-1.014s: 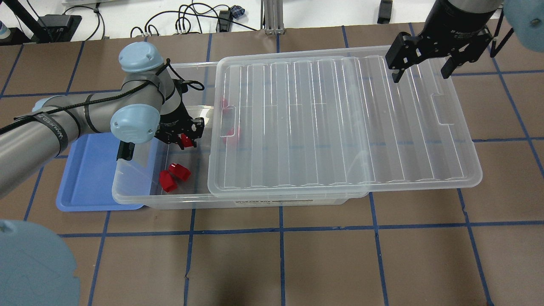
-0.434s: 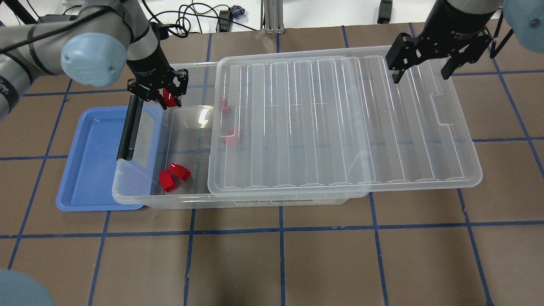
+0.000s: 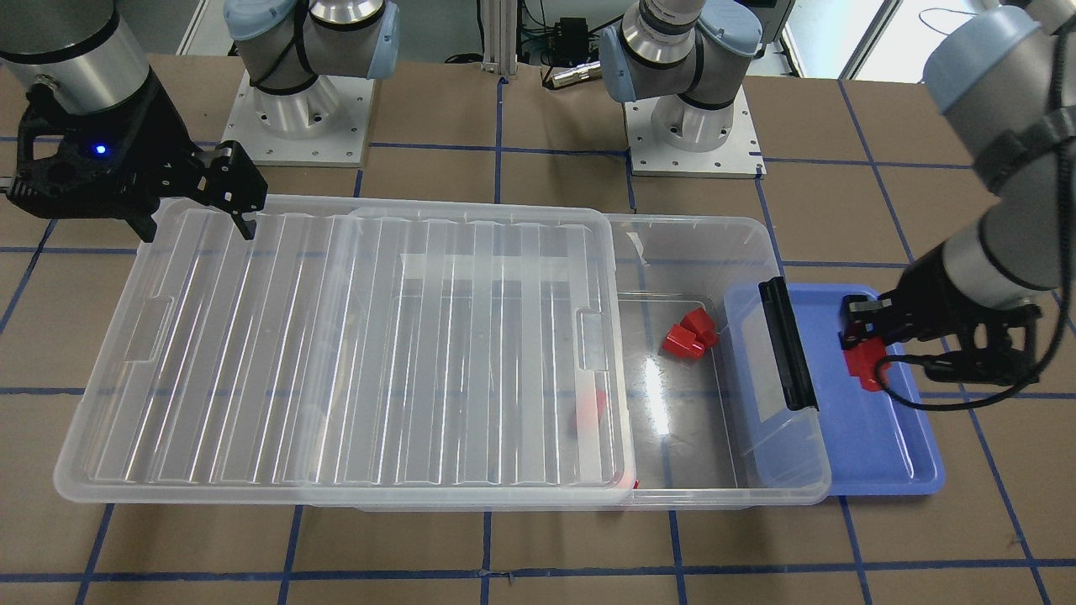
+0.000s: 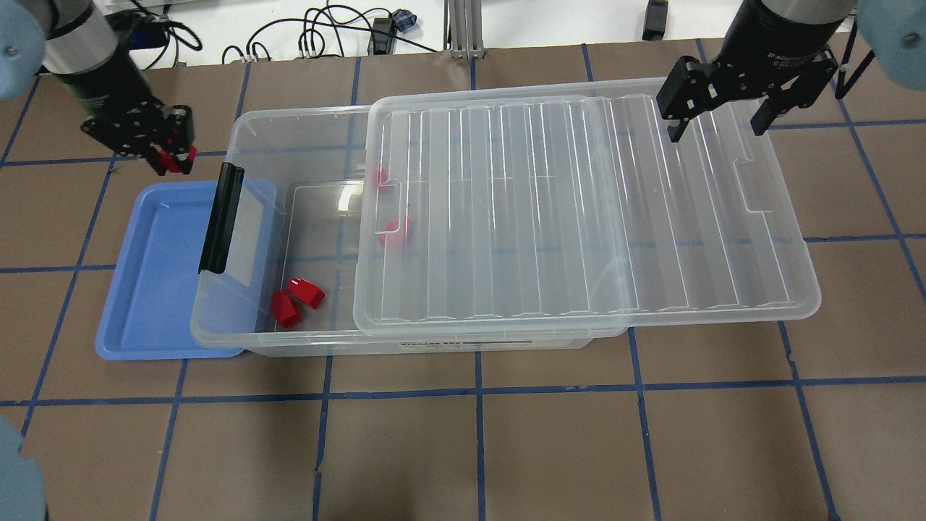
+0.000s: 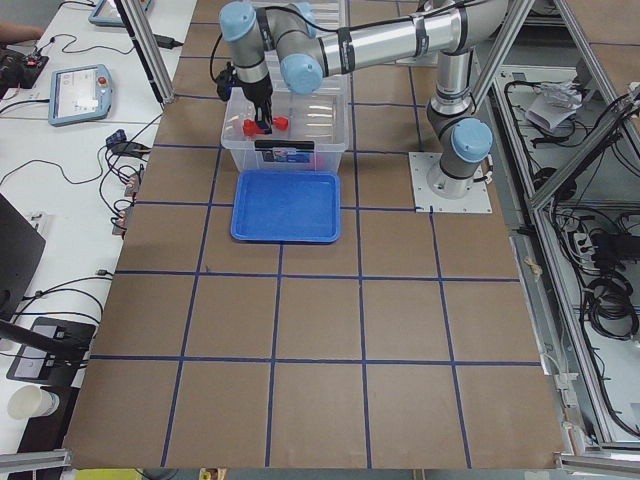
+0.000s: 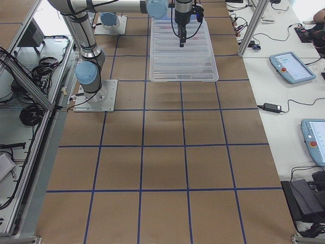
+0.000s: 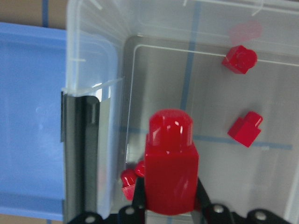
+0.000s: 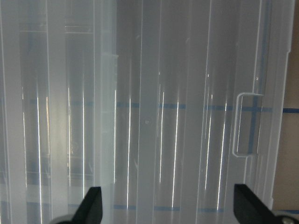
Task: Place red block in blue tray from box
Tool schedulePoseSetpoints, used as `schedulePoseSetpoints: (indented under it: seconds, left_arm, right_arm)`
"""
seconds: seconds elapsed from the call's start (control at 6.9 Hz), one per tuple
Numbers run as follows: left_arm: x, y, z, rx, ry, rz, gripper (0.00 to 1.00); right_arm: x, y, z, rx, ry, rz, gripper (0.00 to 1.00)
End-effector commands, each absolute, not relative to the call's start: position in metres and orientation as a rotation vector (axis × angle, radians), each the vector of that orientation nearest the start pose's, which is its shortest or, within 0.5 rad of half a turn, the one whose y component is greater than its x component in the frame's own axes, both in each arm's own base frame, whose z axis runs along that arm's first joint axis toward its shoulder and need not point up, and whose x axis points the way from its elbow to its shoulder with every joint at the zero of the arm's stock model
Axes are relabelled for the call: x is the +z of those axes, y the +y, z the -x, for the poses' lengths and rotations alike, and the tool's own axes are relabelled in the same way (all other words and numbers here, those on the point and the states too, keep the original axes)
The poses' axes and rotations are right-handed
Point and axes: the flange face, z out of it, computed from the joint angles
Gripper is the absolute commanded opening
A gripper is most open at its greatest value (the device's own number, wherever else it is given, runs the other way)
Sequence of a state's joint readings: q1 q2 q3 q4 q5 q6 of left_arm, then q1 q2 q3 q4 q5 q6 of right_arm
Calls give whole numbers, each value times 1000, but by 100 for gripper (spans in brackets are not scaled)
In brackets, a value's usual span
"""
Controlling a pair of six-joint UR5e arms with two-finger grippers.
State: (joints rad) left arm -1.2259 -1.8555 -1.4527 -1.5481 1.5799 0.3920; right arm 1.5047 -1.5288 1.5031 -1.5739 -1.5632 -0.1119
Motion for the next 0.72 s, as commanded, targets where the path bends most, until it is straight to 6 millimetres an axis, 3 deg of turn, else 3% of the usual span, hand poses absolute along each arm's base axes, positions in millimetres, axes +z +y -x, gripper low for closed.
schedulePoseSetpoints:
  seconds: [0.0, 0.14, 0.29, 0.58]
  left_arm:
    - [307, -579, -173, 184, 3244, -163, 0]
    - [255, -579, -173, 66, 3202, -194, 0]
    - [222, -570, -168, 29, 3186, -199, 0]
    - [197, -561, -163, 96, 3214, -185, 0]
  right_arm:
    - [501, -520, -101, -46, 3137, 75, 100]
    - [502, -519, -100, -49, 3135, 72, 100]
    - [499, -521, -100, -42, 3135, 72, 100]
    - [499, -521, -100, -42, 3132, 72, 100]
